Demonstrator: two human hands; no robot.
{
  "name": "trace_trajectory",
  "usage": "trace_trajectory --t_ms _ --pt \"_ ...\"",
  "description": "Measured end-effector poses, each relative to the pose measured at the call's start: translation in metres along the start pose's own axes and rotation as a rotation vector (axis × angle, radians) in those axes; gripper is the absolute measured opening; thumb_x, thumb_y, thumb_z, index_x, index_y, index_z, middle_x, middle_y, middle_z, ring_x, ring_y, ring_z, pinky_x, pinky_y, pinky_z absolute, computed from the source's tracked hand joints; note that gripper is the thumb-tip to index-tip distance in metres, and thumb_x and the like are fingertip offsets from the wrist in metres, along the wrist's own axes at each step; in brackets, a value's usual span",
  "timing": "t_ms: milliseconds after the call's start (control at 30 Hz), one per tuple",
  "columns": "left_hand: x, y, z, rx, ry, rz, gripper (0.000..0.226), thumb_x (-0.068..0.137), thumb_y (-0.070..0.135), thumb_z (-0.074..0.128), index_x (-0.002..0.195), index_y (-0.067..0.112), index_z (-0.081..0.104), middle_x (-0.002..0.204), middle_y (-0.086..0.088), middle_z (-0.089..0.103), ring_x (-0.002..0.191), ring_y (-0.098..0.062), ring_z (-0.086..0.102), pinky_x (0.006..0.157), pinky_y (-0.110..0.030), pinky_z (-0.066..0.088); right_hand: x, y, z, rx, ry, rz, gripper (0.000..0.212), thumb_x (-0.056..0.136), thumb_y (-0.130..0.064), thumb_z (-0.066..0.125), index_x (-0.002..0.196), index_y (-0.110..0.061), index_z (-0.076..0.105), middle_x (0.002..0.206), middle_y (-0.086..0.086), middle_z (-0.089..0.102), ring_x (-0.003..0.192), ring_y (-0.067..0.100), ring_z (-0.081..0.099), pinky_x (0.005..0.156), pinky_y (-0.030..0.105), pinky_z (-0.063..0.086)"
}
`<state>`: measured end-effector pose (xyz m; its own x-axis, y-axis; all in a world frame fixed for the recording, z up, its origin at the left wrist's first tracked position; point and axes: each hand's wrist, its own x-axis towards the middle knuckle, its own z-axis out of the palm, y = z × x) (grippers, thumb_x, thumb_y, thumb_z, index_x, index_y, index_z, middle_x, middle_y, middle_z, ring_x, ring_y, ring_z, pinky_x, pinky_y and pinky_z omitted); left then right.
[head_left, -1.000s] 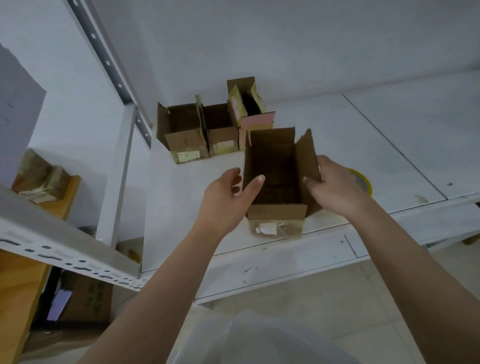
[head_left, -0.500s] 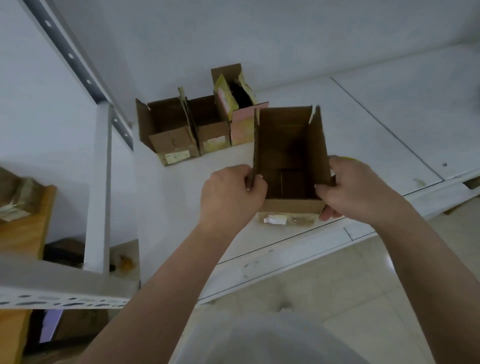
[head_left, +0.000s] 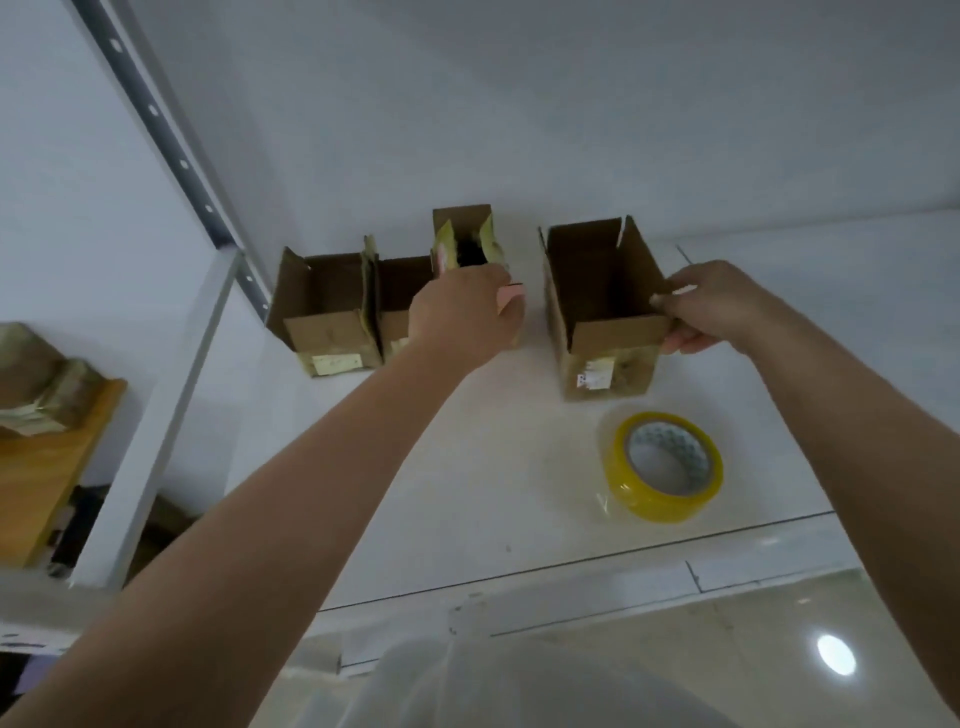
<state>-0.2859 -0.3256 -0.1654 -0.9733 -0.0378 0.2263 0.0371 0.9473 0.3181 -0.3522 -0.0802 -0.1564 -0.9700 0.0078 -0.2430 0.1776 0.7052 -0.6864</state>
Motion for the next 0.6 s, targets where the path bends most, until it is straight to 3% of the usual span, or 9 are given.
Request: trace_trajectory --t_ms 67,100,167,200,267,367,467,600 --pt "0.009 -0.006 0.011 0.085 -0.034 -0.028 0.033 0.097 0.038 0.047 0.122 0.022 0.06 0.107 -0.004 0.065 0.105 -0.027 0.059 0.073 -0.033 0.047 0.014 0.007 0.001 0.006 -0.019 0.04 0.026 0.099 -0.027 0.054 0.106 -0.003 0.059 0.08 0.024 0.071 0.068 0.028 0.072 0.067 0.039 0.06" --pt "0.013 -0.008 0.017 0.141 -0.044 -0.036 0.032 0.096 0.036 0.049 0.122 0.02 0.059 0.112 -0.005 0.063 0.112 -0.028 0.054 0.083 -0.038 0.047 0.018 0.009 0.002 0.007 -0.021 0.041 0.025 0.099 -0.028 0.055 0.104 -0.004 0.06 0.08 0.023 0.071 0.065 0.026 0.072 0.063 0.037 0.06" --pt "0.022 -0.013 0.027 0.259 -0.045 -0.059 0.036 0.095 0.033 0.052 0.128 0.019 0.055 0.13 -0.007 0.054 0.131 -0.031 0.039 0.109 -0.049 0.031 0.025 0.008 0.003 -0.006 -0.033 0.033 0.016 0.097 -0.023 0.055 0.099 -0.009 0.06 0.078 0.018 0.071 0.06 0.025 0.072 0.056 0.033 0.059" --pt "0.025 -0.015 0.031 0.297 -0.048 -0.074 0.038 0.095 0.032 0.053 0.131 0.02 0.053 0.14 -0.008 0.047 0.138 -0.032 0.031 0.114 -0.053 0.022 0.027 0.007 0.004 -0.014 -0.045 0.029 0.01 0.095 -0.019 0.054 0.096 -0.011 0.06 0.078 0.017 0.072 0.059 0.026 0.072 0.054 0.032 0.059" --pt "0.03 -0.018 0.039 0.356 -0.058 -0.095 0.041 0.094 0.028 0.057 0.134 0.022 0.05 0.149 -0.009 0.037 0.145 -0.033 0.018 0.116 -0.058 0.013 0.031 0.004 0.005 -0.025 -0.055 0.013 0.01 0.091 -0.01 0.049 0.091 -0.013 0.058 0.077 0.017 0.071 0.059 0.028 0.072 0.051 0.031 0.057" --pt "0.035 -0.023 0.045 0.425 -0.014 -0.106 0.036 0.091 0.02 0.061 0.126 0.028 0.059 0.149 -0.007 0.037 0.144 -0.033 0.016 0.115 -0.061 0.009 0.041 -0.001 0.009 -0.014 0.008 -0.044 0.012 0.093 -0.011 0.049 0.091 -0.016 0.06 0.071 0.015 0.07 0.055 0.025 0.071 0.052 0.031 0.058" --pt "0.038 -0.024 0.045 0.436 0.06 -0.134 0.027 0.091 0.02 0.061 0.115 0.032 0.067 0.146 -0.004 0.043 0.142 -0.033 0.02 0.115 -0.061 0.006 0.051 -0.013 0.014 -0.002 0.053 -0.113 0.014 0.098 -0.027 0.052 0.096 -0.017 0.061 0.075 0.009 0.069 0.063 0.023 0.072 0.065 0.035 0.061" --pt "0.037 -0.022 0.045 0.447 0.077 -0.182 0.024 0.093 0.025 0.06 0.112 0.038 0.068 0.144 -0.002 0.046 0.141 -0.032 0.022 0.116 -0.061 0.005 0.063 -0.03 0.025 0.096 -0.019 -0.114 0.015 0.099 -0.025 0.051 0.102 -0.014 0.061 0.084 0.014 0.068 0.069 0.026 0.069 0.076 0.04 0.06"
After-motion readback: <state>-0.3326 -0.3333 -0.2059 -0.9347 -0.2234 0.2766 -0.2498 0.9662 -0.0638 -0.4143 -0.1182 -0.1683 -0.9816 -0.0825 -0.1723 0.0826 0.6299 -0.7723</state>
